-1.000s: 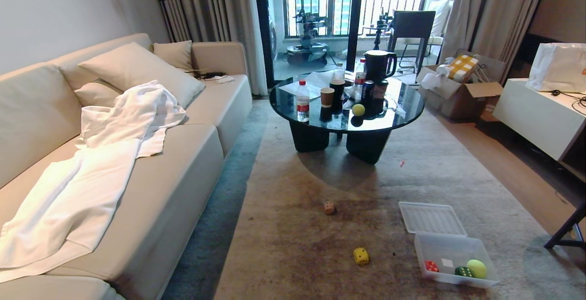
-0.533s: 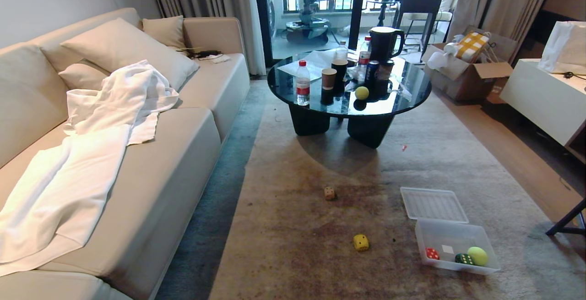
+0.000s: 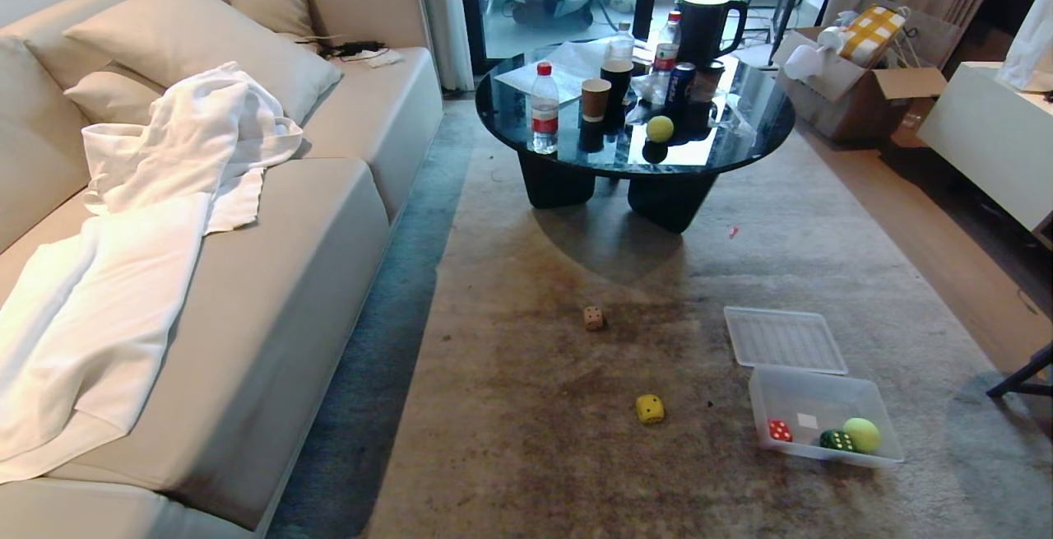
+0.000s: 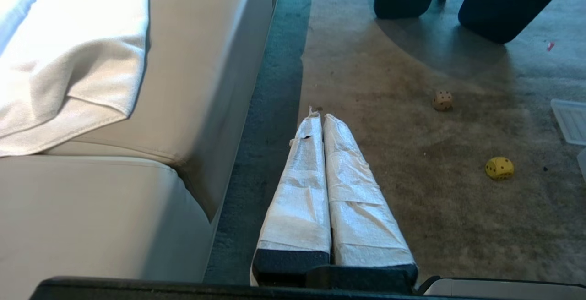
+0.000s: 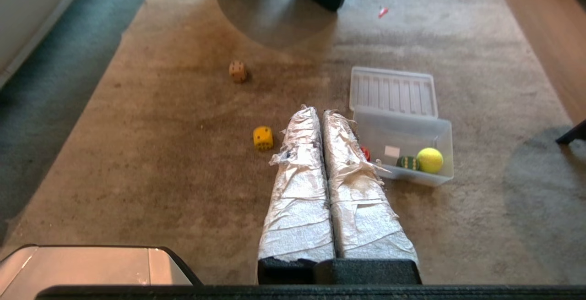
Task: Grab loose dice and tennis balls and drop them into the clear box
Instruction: Find toys out of the box
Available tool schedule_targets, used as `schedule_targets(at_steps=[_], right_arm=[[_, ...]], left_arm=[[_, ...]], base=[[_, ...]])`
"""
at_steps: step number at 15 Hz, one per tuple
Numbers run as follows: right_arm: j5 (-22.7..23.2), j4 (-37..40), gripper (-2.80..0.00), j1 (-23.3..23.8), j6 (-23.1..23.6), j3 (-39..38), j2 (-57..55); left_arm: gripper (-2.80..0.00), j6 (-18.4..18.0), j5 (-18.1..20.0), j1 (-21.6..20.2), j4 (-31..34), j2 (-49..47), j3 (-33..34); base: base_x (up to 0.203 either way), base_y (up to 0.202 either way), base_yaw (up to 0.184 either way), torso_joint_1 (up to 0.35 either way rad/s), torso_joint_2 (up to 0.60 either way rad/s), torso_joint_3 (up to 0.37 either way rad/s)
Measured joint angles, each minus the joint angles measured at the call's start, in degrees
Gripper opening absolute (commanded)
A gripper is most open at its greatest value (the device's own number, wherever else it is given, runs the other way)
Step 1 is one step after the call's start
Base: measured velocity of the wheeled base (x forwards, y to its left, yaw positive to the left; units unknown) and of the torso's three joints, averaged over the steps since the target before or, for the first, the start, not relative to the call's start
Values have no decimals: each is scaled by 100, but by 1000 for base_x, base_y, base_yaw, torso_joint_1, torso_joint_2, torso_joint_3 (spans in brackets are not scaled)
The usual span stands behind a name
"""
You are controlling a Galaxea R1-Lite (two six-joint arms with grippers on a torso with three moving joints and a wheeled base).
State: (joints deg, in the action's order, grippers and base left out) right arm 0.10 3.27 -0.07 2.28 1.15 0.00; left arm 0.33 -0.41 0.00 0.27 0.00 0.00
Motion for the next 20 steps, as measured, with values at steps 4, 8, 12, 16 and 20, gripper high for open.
schedule_targets(at_steps=[4, 8, 12, 16, 20], right_arm=[[-5, -2, -280, 0, -3, 0, 0], [3, -2, -280, 0, -2, 0, 0], [4, -2, -280, 2, -2, 0, 0], [6, 0, -280, 0, 4, 6, -2], [5, -2, -280, 0, 0, 4, -2]], left_arm=[[-280, 0, 1, 0, -1, 0, 0], [-280, -1, 0, 0, -2, 0, 0], [-280, 0, 1, 0, -1, 0, 0], [-280, 0, 1, 0, -2, 0, 0], [-280, -1, 0, 0, 0, 0, 0]], base=[[0, 0, 0, 1, 9, -197], [0, 0, 0, 3, 2, -200], [0, 0, 0, 3, 3, -195], [0, 0, 0, 2, 7, -196], [0, 0, 0, 4, 5, -193]])
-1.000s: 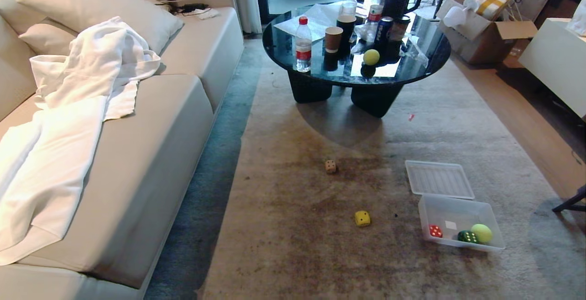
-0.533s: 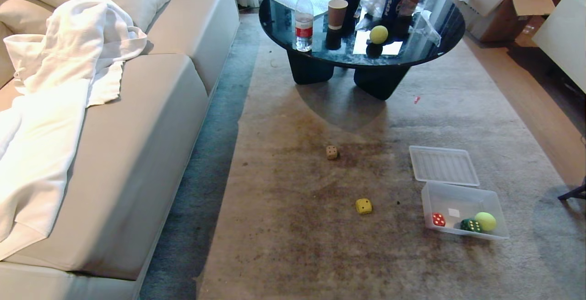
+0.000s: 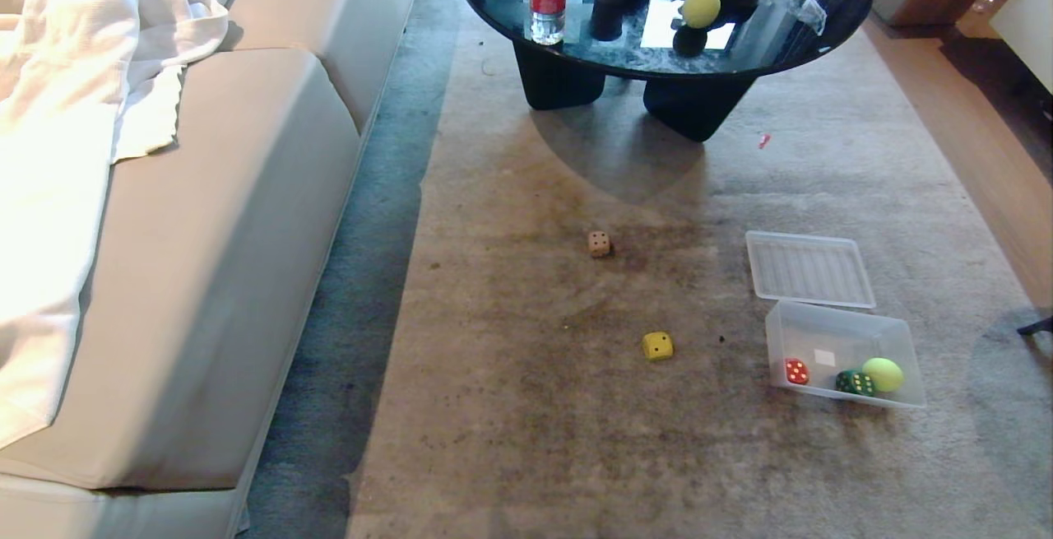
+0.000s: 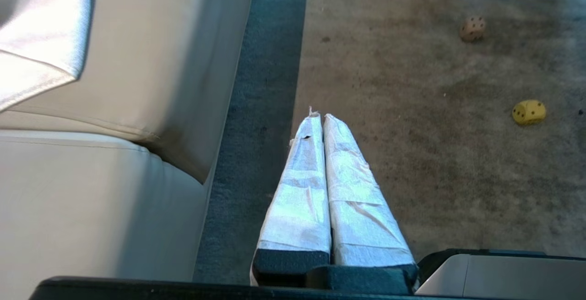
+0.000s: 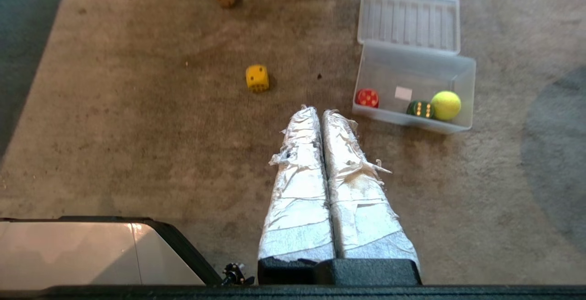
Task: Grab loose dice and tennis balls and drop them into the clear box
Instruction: Find toys out of the box
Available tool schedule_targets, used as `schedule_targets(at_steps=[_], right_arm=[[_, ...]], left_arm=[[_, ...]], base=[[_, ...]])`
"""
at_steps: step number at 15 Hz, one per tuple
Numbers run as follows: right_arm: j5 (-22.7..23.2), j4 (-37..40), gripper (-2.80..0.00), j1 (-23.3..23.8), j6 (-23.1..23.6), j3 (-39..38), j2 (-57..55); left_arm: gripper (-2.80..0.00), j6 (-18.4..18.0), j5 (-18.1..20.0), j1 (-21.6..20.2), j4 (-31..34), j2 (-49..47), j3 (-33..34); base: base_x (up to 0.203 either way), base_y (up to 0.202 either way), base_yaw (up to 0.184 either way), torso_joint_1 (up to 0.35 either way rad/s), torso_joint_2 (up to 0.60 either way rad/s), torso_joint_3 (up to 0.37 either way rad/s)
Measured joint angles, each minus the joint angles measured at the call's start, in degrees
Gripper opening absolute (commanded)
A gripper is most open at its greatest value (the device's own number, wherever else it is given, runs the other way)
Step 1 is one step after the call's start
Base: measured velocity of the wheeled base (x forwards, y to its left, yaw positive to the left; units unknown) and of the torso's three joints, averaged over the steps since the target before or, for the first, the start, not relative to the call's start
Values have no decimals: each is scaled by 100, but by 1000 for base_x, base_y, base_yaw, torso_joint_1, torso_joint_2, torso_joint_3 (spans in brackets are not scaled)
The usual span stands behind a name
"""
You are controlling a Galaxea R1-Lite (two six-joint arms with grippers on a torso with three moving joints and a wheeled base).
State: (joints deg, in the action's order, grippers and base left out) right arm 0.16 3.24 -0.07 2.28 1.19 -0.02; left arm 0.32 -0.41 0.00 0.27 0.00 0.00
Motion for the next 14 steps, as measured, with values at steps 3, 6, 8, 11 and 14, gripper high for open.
schedule_targets(at_steps=[3, 6, 8, 11, 14], right_arm=[[3, -2, -280, 0, -2, -4, 0], [0, -2, -280, 0, -3, -4, 0], [-2, -2, -280, 0, -3, -4, 0], [0, -2, -280, 0, -2, -4, 0], [-5, 2, -280, 0, -2, -4, 0]], left_arm=[[-280, 1, 0, 0, -2, 0, 0], [-280, 1, 0, 0, -2, 0, 0], [-280, 1, 0, 0, -2, 0, 0], [-280, -1, 0, 0, -5, 0, 0], [-280, 1, 0, 0, -2, 0, 0]], base=[[0, 0, 0, 4, 2, -202], [0, 0, 0, 2, 3, -202], [0, 0, 0, -1, -2, -198], [0, 0, 0, 2, 4, -196], [0, 0, 0, 3, 5, -198]])
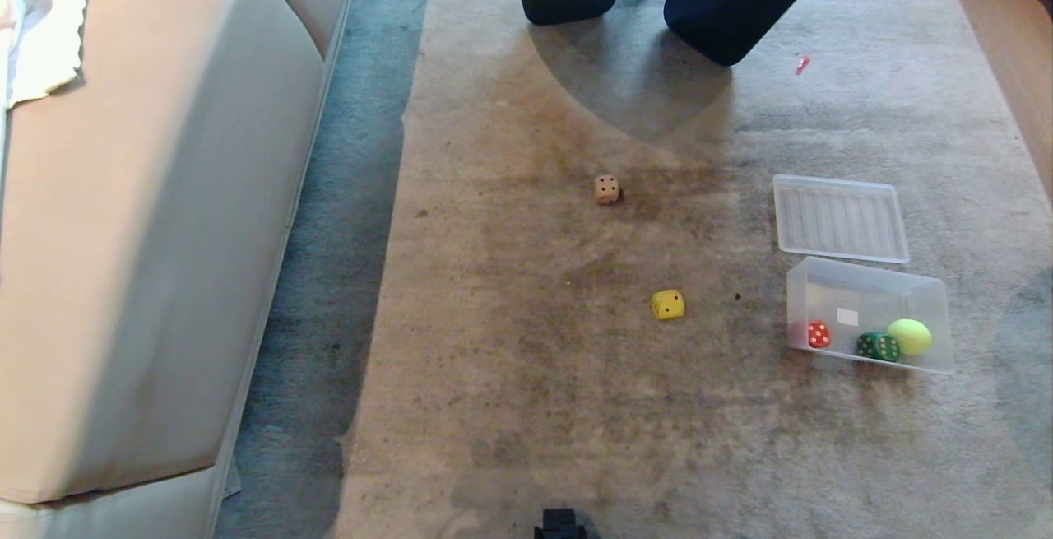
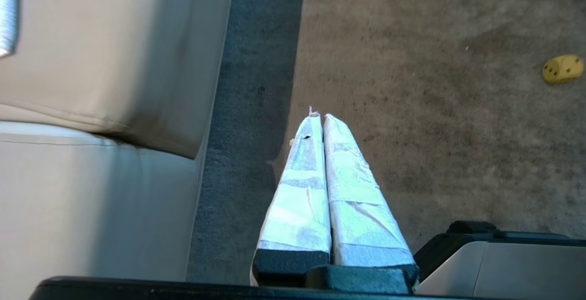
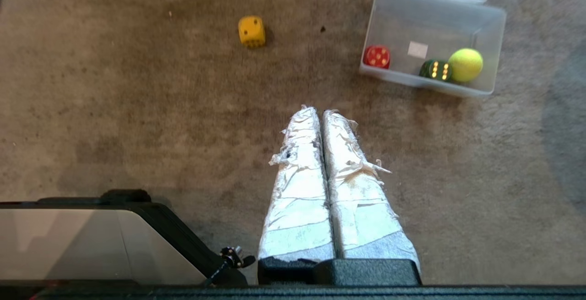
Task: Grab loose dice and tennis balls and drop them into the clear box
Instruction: Find toys out of the box
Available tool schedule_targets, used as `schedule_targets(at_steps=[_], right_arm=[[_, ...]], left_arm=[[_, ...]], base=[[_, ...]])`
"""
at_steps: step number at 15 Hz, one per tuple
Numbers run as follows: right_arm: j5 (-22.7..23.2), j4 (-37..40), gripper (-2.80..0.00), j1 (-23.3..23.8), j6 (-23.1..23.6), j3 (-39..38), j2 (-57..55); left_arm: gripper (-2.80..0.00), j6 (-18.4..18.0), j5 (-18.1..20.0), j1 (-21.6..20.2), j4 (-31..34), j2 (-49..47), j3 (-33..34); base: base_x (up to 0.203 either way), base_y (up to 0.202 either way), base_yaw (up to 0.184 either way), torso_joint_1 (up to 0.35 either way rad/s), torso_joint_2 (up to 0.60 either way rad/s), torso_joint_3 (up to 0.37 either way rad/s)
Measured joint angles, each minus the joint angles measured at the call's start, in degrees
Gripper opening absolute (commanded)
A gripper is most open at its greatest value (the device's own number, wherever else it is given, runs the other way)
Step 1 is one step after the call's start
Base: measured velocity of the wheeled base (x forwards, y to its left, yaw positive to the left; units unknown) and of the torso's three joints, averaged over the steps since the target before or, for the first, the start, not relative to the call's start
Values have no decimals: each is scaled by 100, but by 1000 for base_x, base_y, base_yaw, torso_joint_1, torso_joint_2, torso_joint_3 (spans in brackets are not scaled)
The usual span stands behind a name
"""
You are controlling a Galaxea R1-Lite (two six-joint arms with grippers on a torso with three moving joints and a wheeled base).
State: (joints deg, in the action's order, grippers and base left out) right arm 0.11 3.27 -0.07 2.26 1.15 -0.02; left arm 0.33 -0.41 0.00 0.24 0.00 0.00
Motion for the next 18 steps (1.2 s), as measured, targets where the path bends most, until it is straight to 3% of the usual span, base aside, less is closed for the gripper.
schedule_targets(at_steps=[18], right_arm=[[7, -3, -280, 2, -2, 0, -2]], left_arm=[[-280, -2, 1, 0, 2, 0, 0]], base=[[0, 0, 0, 3, 2, -195]])
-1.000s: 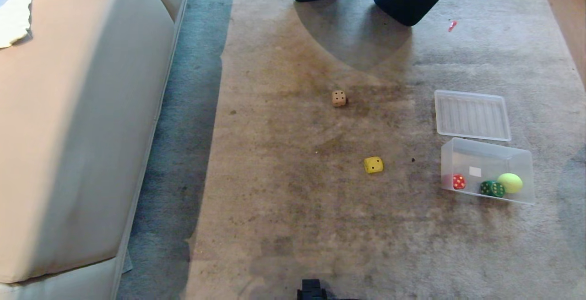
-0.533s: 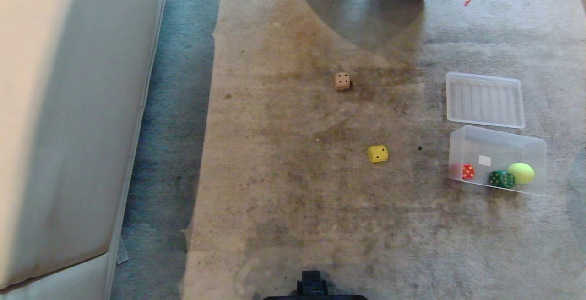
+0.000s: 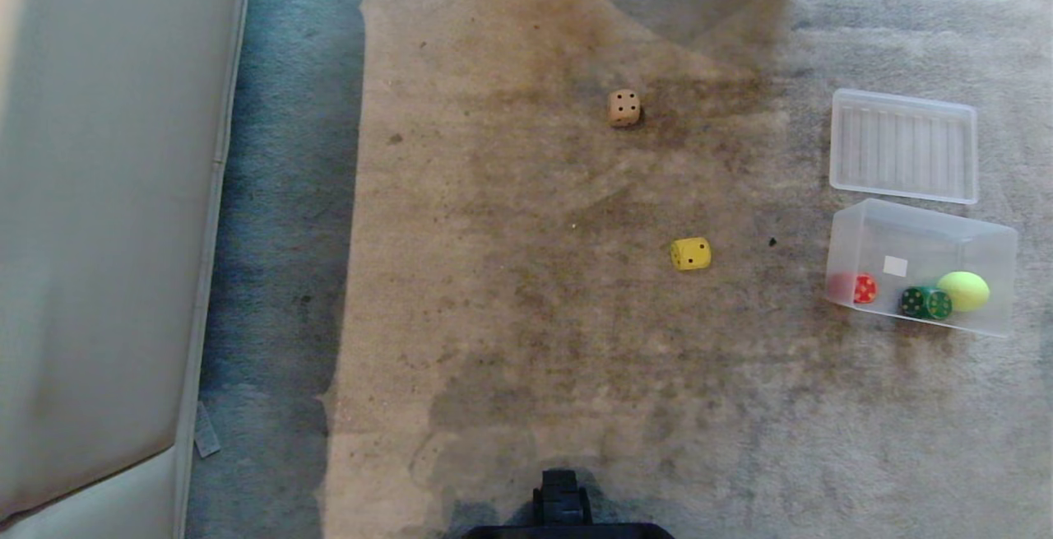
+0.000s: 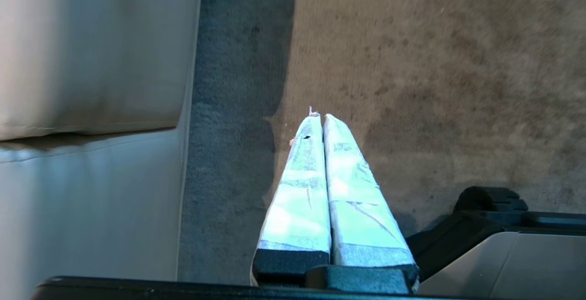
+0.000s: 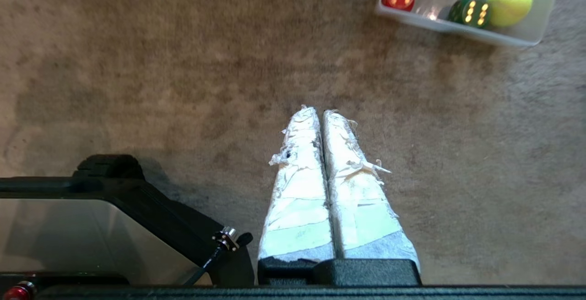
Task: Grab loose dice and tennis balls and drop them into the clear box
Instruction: Find toys out of the box
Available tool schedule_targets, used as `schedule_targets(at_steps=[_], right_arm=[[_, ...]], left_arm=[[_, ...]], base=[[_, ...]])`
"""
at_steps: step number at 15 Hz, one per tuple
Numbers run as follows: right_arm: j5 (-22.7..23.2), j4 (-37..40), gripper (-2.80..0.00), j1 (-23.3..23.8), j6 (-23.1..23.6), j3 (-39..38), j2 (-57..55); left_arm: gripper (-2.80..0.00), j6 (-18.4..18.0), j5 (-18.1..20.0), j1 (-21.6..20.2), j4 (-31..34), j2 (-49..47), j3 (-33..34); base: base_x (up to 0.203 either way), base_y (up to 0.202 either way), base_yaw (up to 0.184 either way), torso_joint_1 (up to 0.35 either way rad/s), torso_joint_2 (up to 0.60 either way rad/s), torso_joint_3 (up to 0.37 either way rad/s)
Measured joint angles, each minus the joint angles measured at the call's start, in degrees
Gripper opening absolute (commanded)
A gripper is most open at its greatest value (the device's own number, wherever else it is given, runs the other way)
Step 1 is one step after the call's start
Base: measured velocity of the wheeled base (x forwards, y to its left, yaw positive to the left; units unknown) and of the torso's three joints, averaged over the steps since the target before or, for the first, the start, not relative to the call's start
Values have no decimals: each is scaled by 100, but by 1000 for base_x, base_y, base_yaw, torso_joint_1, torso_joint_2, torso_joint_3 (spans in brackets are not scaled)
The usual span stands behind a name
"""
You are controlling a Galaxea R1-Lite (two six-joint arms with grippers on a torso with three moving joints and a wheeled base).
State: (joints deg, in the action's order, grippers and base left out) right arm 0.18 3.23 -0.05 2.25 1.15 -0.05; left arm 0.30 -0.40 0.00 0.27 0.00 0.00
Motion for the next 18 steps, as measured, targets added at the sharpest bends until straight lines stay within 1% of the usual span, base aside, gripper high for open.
schedule_targets(at_steps=[12, 18], right_arm=[[-5, 5, -280, -2, -1, 0, -2], [-2, 7, -280, -2, -1, 0, -5]], left_arm=[[-280, 0, -4, 0, -2, 0, 0], [-280, 0, -1, 0, -2, 0, 0]], base=[[0, 0, 0, 3, 2, -198], [0, 0, 0, 1, 1, -37]])
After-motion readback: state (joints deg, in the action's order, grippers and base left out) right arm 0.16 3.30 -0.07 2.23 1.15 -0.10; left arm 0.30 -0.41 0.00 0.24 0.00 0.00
